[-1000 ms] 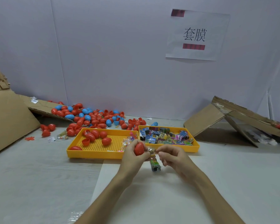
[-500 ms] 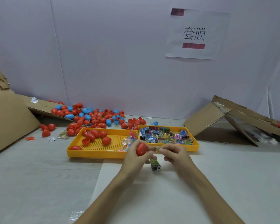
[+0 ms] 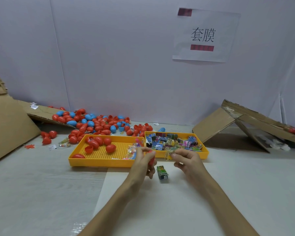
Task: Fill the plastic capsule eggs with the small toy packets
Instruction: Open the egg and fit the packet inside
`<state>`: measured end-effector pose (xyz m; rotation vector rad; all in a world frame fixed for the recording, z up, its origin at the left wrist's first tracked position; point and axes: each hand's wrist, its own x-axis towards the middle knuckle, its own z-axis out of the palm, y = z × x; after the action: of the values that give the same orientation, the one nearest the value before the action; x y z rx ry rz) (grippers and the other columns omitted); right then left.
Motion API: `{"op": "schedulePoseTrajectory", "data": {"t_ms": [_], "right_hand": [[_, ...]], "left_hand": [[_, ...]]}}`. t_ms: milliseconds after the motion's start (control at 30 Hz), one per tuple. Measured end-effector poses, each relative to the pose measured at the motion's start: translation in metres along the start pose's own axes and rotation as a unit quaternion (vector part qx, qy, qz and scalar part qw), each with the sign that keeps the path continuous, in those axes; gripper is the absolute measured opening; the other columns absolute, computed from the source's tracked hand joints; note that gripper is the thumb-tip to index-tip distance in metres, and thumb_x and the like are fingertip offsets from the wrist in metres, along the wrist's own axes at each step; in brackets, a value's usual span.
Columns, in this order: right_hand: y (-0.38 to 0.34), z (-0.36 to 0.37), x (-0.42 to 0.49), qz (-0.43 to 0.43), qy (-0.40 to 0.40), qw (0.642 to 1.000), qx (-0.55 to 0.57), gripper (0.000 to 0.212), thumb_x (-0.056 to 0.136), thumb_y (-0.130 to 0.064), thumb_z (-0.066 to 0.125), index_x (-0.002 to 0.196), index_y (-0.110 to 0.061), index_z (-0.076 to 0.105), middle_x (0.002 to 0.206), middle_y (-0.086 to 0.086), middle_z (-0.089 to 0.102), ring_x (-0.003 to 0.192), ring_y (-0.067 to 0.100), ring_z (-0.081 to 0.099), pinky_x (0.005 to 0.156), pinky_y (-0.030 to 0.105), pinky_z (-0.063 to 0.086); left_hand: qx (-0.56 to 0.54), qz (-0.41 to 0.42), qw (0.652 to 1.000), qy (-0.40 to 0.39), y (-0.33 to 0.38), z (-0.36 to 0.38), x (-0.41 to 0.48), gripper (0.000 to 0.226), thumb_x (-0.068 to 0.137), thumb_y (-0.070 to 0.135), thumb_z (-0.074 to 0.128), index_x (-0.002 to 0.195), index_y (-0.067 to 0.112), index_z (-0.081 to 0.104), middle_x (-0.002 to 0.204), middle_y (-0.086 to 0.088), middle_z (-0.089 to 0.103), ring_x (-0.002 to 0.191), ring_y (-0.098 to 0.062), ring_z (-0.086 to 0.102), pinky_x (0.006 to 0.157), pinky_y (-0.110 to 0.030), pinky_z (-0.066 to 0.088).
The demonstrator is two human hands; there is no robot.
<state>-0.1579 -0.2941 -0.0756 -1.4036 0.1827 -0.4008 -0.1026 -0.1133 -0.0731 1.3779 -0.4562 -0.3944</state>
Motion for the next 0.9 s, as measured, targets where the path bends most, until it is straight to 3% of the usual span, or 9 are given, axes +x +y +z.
{"op": "schedulePoseTrajectory", "data": {"t_ms": [167,267,400,633,900], "right_hand": [[0.0011,0.0019,-0.002,0.004,-0.071,0.997,-0.002,0.009,0.08,0.001,0.075,0.077,-0.004,0.07,0.067,0.005,0.058,0.061,0.013,0.052,0.059,0.024,0.048],[0.0011,0.0021,-0.0037,0.007,-0.109,0.994,-0.006,0.008,0.074,-0.009,0.075,0.078,-0.004,0.07,0.066,0.004,0.058,0.059,0.013,0.052,0.059,0.024,0.047],[0.0008,0.0018,-0.0036,0.005,-0.132,0.991,-0.005,0.009,0.076,-0.01,0.075,0.081,-0.003,0.071,0.067,0.004,0.058,0.06,0.012,0.053,0.058,0.024,0.047],[-0.0036,0.0029,-0.0043,0.02,-0.114,0.992,0.041,0.003,0.077,-0.005,0.075,0.079,-0.004,0.076,0.07,0.005,0.062,0.062,0.013,0.052,0.062,0.025,0.049],[-0.0052,0.0066,-0.0055,0.034,-0.123,0.989,0.073,0.011,0.083,-0.008,0.065,0.078,-0.003,0.073,0.066,0.003,0.052,0.06,0.011,0.046,0.061,0.023,0.045]], "left_hand": [[0.097,0.056,0.993,-0.028,-0.0027,0.0019,-0.0021,0.01,0.1,0.027,0.06,0.099,0.017,0.057,0.059,0.013,0.05,0.051,-0.004,0.044,0.048,-0.019,0.034],[0.173,0.125,0.977,-0.011,-0.003,0.002,-0.003,0.013,0.094,0.026,0.07,0.086,0.017,0.066,0.068,0.02,0.06,0.061,0.002,0.056,0.053,-0.012,0.042],[0.202,0.134,0.97,0.012,-0.0055,0.0017,-0.0035,0.013,0.09,0.021,0.074,0.079,0.025,0.07,0.078,0.013,0.065,0.078,0.003,0.06,0.065,-0.012,0.047],[0.176,0.104,0.979,0.009,-0.0024,0.0001,-0.0016,0.019,0.092,0.019,0.071,0.075,0.026,0.068,0.059,0.022,0.059,0.059,0.001,0.055,0.051,-0.012,0.039],[0.246,0.143,0.958,0.047,-0.005,0.0016,-0.0025,0.017,0.091,0.018,0.072,0.077,0.026,0.067,0.079,0.013,0.063,0.08,-0.007,0.059,0.065,-0.012,0.046]]}}
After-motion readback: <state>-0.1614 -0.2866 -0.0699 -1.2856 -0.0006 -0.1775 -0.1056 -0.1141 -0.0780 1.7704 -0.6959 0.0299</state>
